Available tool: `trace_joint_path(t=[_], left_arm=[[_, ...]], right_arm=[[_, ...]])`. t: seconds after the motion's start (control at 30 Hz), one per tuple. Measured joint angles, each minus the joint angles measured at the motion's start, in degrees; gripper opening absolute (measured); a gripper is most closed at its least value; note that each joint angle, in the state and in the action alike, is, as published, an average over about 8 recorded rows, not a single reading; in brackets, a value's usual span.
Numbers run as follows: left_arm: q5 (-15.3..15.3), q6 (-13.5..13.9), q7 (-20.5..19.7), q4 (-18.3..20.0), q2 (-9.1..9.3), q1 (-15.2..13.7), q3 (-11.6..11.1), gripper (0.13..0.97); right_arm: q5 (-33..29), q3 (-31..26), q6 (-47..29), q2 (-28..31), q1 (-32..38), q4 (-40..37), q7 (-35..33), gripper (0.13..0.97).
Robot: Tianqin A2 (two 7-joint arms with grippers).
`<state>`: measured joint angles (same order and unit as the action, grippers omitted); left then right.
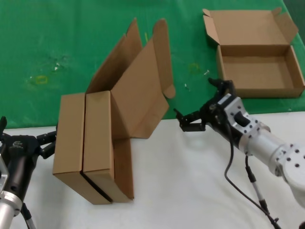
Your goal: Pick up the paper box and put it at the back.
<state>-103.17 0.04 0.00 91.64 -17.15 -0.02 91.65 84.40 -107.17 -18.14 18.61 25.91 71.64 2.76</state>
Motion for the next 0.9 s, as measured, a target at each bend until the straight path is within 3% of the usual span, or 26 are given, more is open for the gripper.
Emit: trace_joint_path(t=[0.67,0.9], left_arm=[[0.03,-0.03,0.0,0.02,-0.03,0.02,0.02,0.966],[0.03,-0.04,0.0,0.03,-0.03,0.02,0.03,0.966]], right_arm=[[14.89,12.33,14.43,-1.13,-20.6,15.93,-2.19,0.966],[16.78,13.88,16.25,-1.27,-23.21,17.95,-2.48,0.966]])
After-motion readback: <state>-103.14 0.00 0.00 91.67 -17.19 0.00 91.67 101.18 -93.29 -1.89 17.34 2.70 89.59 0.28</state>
